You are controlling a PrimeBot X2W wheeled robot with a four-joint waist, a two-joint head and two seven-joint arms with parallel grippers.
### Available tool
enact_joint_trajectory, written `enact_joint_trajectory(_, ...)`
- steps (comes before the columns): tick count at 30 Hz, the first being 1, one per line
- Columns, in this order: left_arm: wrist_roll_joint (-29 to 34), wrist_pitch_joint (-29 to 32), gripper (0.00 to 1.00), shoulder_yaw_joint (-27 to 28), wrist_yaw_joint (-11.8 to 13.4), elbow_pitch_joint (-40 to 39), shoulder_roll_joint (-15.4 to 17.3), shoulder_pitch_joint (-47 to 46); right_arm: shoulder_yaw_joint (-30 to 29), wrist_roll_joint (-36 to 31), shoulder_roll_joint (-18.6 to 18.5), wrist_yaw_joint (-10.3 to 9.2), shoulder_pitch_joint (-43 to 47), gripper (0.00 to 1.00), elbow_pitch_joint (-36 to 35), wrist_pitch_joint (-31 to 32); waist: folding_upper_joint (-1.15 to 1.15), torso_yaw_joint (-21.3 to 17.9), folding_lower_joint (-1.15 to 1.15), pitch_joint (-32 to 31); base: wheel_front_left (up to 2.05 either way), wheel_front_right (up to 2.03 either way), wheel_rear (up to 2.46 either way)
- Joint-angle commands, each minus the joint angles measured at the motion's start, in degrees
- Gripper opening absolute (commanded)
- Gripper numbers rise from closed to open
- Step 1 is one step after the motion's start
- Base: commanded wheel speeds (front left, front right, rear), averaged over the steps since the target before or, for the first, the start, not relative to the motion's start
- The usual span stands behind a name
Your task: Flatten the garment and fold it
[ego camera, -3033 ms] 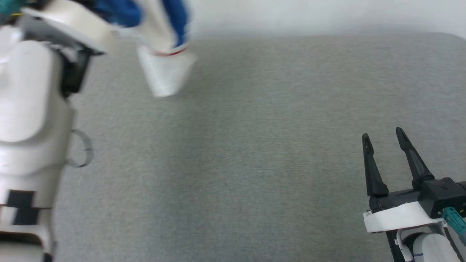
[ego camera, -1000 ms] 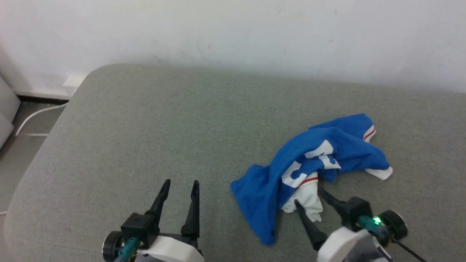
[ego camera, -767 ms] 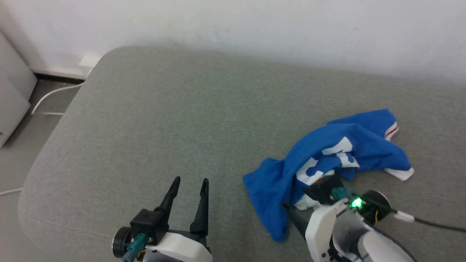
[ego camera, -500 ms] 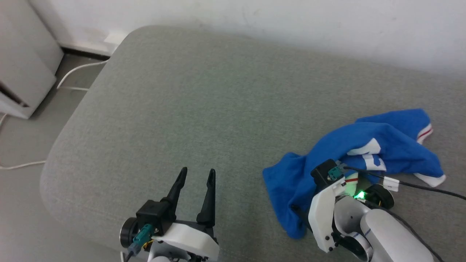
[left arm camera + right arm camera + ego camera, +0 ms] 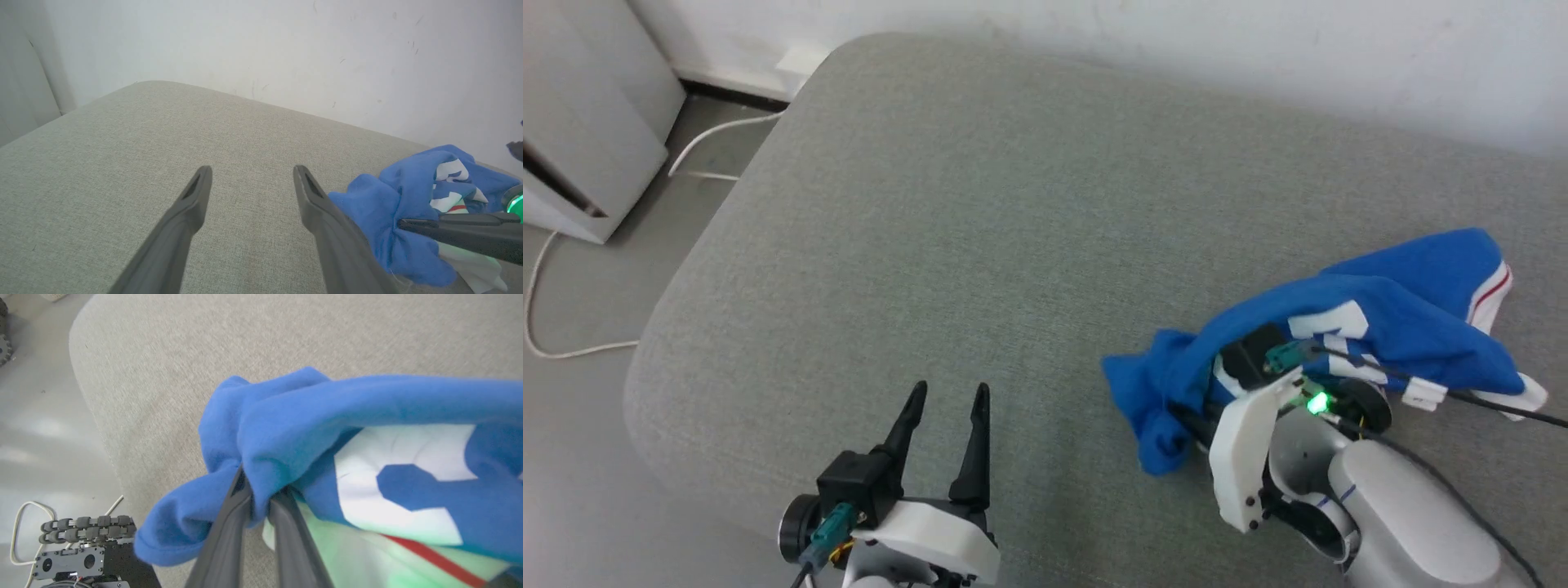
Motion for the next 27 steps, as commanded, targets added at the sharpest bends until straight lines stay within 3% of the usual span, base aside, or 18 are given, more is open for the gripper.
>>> enact_joint_trajectory(1, 0.6, -0.3, 1.00, 0.7, -0.7, 0.2, -0.2, 0.5, -1.1, 1.4, -0.7, -0.04, -0.4, 0.00, -2.5, -1.1, -0.01, -4.2, -0.01, -3.4, 0.00, 0.00, 0.00)
enact_joint_trajectory(5, 1.0, -0.3, 1.00, 1.9, -1.0, 0.2, -0.2, 1.6, -6.2, 3.9, -2.8, -0.04, 0.6, 0.00, -9.9, -1.7, -0.01, -8.6, -0.01, -5.5, 0.00, 0.00, 0.00)
enact_joint_trajectory(10, 1.4, -0.3, 1.00, 2.9, -1.4, 0.1, -0.3, 2.7, -17.1, 5.5, -4.4, -0.04, 5.8, 0.00, -17.8, 1.3, -0.01, -13.4, -0.01, -7.3, 0.00, 0.00, 0.00)
enact_joint_trajectory(15, 1.5, -0.3, 1.00, 3.2, -1.7, -0.2, -0.5, 3.0, -26.9, 5.2, -2.2, -0.04, 15.1, 0.00, -20.5, 4.6, -0.01, -16.5, -0.01, -7.3, 0.00, 0.00, 0.00)
enact_joint_trajectory(19, 1.6, -0.3, 1.00, 2.6, -2.2, 0.2, -0.7, 2.4, -31.7, 3.0, 0.8, -0.04, 21.0, 0.03, -17.8, 4.1, -0.01, -17.7, -0.01, -6.6, 0.00, 0.00, 0.00)
enact_joint_trajectory(20, 1.7, -0.3, 1.00, 2.5, -2.3, 0.4, -0.7, 2.3, -32.4, 2.1, 1.4, -0.04, 21.8, 0.48, -16.8, 3.4, -0.01, -17.9, -0.01, -6.4, 0.00, 0.00, 0.00)
enact_joint_trajectory(21, 1.8, -0.3, 1.00, 2.4, -2.4, 0.6, -0.7, 2.2, -33.3, 0.9, 2.0, -0.04, 22.5, 1.00, -15.6, 2.8, -0.01, -18.0, -0.01, -6.3, 0.00, 0.00, 0.00)
enact_joint_trajectory(27, 2.2, -0.3, 1.00, 1.6, -3.1, 1.3, -0.8, 1.9, -36.0, -3.6, 4.7, -0.04, 22.6, 1.00, -13.3, -0.4, -0.01, -19.2, -0.01, -6.2, 0.00, 0.00, 0.00)
